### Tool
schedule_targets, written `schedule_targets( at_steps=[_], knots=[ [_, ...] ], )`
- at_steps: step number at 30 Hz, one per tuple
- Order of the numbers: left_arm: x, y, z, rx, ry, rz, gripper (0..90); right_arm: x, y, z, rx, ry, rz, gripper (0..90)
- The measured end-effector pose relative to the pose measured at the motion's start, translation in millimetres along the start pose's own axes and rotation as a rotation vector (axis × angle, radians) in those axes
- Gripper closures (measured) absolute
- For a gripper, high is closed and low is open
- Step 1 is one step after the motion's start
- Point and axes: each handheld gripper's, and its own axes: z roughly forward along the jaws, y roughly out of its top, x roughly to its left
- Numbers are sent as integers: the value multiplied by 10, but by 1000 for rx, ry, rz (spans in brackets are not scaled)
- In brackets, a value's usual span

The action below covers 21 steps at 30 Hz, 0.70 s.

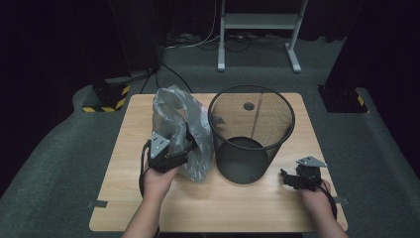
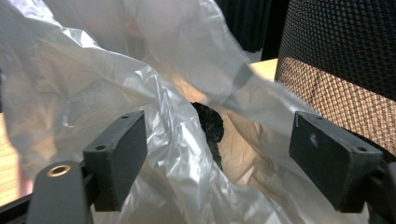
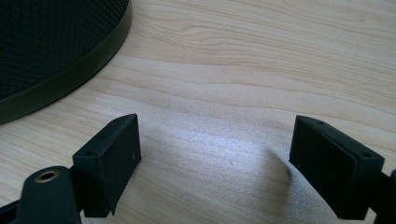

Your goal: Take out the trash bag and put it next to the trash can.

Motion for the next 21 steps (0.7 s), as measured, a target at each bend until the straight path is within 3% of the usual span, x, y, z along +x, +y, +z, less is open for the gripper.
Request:
schedule_targets(
  at_steps=[3,7,11,13,21],
  knots=[
    [30,-10,-95,23,12,15,153,0,1,1,1,4,-2,159],
    [113,-55,-237,48,10,-10,146,-2,4,6,0,12,-6,160],
    [224,-195,-342,165,5,6,145,-7,5,8,2,16,-4,159],
    [281,-269,-375,207,10,-5,145,-9,5,9,3,18,-1,159],
    [510,-680,-383,349,81,-8,142,-12,6,10,5,21,6,159]
  ],
)
